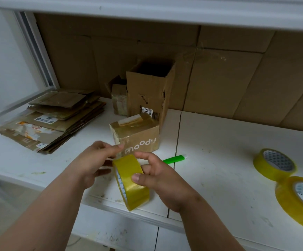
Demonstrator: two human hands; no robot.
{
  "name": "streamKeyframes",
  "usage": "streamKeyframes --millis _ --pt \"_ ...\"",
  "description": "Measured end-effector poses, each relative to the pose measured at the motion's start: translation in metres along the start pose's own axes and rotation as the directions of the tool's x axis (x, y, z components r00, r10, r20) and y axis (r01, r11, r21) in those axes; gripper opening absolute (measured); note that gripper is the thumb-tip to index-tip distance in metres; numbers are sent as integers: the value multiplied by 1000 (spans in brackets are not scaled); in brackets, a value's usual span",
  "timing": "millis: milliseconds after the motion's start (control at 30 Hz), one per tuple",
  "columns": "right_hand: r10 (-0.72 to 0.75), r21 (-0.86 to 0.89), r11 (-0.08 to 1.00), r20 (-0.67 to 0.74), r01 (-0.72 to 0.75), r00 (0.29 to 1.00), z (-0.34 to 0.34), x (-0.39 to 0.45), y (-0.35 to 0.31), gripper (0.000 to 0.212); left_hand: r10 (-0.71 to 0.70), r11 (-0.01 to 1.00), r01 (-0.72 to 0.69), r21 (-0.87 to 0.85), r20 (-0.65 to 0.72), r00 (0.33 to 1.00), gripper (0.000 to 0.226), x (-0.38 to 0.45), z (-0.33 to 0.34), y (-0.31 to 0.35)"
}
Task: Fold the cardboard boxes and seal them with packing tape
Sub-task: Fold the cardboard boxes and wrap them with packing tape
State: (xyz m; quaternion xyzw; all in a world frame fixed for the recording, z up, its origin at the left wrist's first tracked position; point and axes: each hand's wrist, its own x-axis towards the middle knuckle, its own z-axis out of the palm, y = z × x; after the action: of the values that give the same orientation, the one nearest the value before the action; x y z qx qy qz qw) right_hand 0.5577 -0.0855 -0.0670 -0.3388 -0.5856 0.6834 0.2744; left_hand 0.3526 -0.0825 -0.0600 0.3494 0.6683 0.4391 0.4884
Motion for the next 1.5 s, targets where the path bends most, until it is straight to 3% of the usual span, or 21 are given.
streamKeyframes --millis 100,233,267,333,367,400,433,467,500,633,733,867,967,1133,1300,1500 --pt "-9 -9 1000 36 9 999 -4 1 1 52 -49 995 56 -87 91 995 52 -13 0 -7" --pt "-6 -29 1000 105 9 994 -13 1 -1 48 -42 987 47 -155 37 998 33 -16 4 -8" --pt "-3 -38 999 87 7 996 -18 2 -1 45 -41 985 44 -165 18 999 27 -17 5 -8" --pt "-14 -170 985 -97 -3 995 -34 10 2 34 -35 984 34 -173 -5 999 21 -18 8 -8" --pt "-36 -362 931 -236 -53 971 -45 15 6 32 -29 983 27 -180 -12 1000 20 -19 9 -9" --pt "-81 -623 764 -346 -164 935 -56 21 9 38 -24 981 20 -191 -19 1000 19 -20 10 -10" --pt "-109 -812 506 -393 -289 913 -65 24 14 48 -22 979 16 -205 -28 999 19 -21 11 -11" --pt "-111 -888 284 -406 -362 907 -73 27 20 56 -20 976 12 -217 -35 999 18 -21 12 -11" --pt "-93 -904 165 -413 -395 906 -79 30 27 60 -19 974 10 -227 -40 999 18 -22 13 -12" --pt "-159 -905 35 -424 -424 892 -86 31 40 36 -20 966 8 -259 -43 999 16 -24 18 -12" --pt "-183 -904 73 -427 -421 886 -84 31 34 24 -45 950 28 -312 -47 998 21 -27 18 -13" --pt "-190 -883 385 -360 -269 913 -74 34 9 23 -65 928 42 -370 -50 997 20 -28 21 -14" --pt "-240 -861 508 -189 -43 952 -58 33 -17 26 -84 917 51 -396 -66 994 20 -26 23 -14" --pt "-264 -884 453 -7 117 964 -38 45 -44 29 -91 914 37 -403 -115 989 21 -22 26 -16" --pt "-171 -949 298 57 107 984 -26 57 -57 23 -86 912 22 -409 -140 986 20 -21 30 -16" --pt "-105 -978 203 33 54 994 -17 66 -63 25 -93 915 22 -403 -156 983 20 -19 34 -16"
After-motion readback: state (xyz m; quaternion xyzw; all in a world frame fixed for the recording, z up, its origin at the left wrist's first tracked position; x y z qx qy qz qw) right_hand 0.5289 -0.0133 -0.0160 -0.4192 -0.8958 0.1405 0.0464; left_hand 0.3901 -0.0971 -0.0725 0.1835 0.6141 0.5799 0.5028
